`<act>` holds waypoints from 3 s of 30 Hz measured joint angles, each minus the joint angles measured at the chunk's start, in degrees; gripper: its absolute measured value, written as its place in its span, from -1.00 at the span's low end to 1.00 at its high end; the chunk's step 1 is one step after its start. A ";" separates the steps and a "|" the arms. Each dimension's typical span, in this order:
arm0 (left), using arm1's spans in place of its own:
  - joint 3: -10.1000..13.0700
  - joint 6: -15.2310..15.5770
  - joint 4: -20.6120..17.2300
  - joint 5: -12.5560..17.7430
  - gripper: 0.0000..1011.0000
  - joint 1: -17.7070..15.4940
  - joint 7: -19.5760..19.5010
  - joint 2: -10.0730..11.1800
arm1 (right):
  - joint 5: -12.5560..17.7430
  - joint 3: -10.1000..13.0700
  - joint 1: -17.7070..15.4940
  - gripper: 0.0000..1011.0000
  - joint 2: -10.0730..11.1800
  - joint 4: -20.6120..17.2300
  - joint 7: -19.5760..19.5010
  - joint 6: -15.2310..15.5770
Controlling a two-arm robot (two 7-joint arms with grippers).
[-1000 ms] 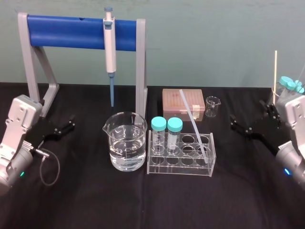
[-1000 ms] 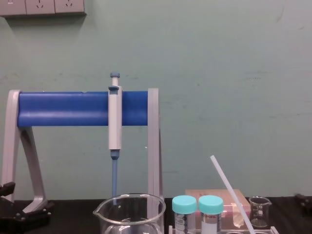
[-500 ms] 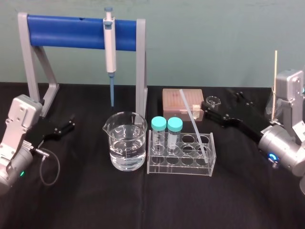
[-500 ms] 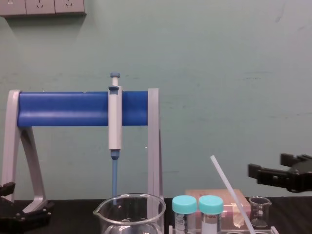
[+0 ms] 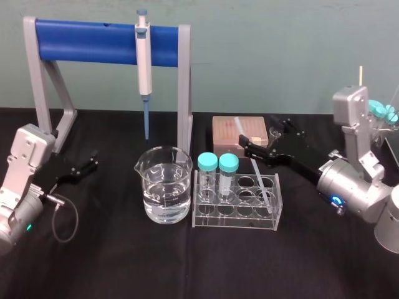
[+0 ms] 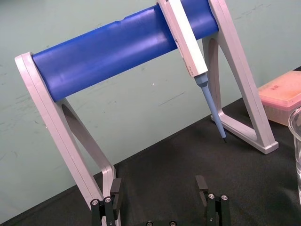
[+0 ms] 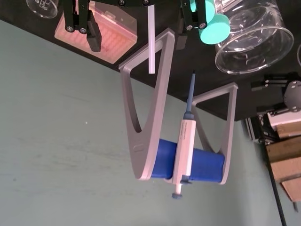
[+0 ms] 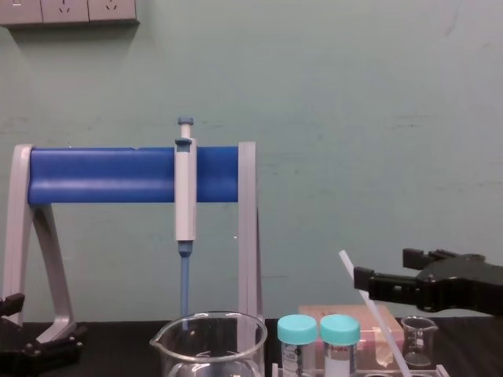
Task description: Pick up the stirring rod with one hand, then place it down.
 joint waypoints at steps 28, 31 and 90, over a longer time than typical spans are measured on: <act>0.00 0.00 0.00 0.00 0.98 0.00 0.00 0.00 | -4.41 -0.42 3.79 0.98 -5.11 6.48 1.92 2.24; 0.00 0.00 0.00 0.00 0.98 0.00 0.00 0.00 | -4.35 -0.42 3.77 0.98 -5.06 6.45 1.93 2.23; 0.00 0.00 0.00 0.00 0.98 0.00 0.00 0.00 | -3.84 2.73 0.72 -0.87 -6.68 6.76 3.46 -8.30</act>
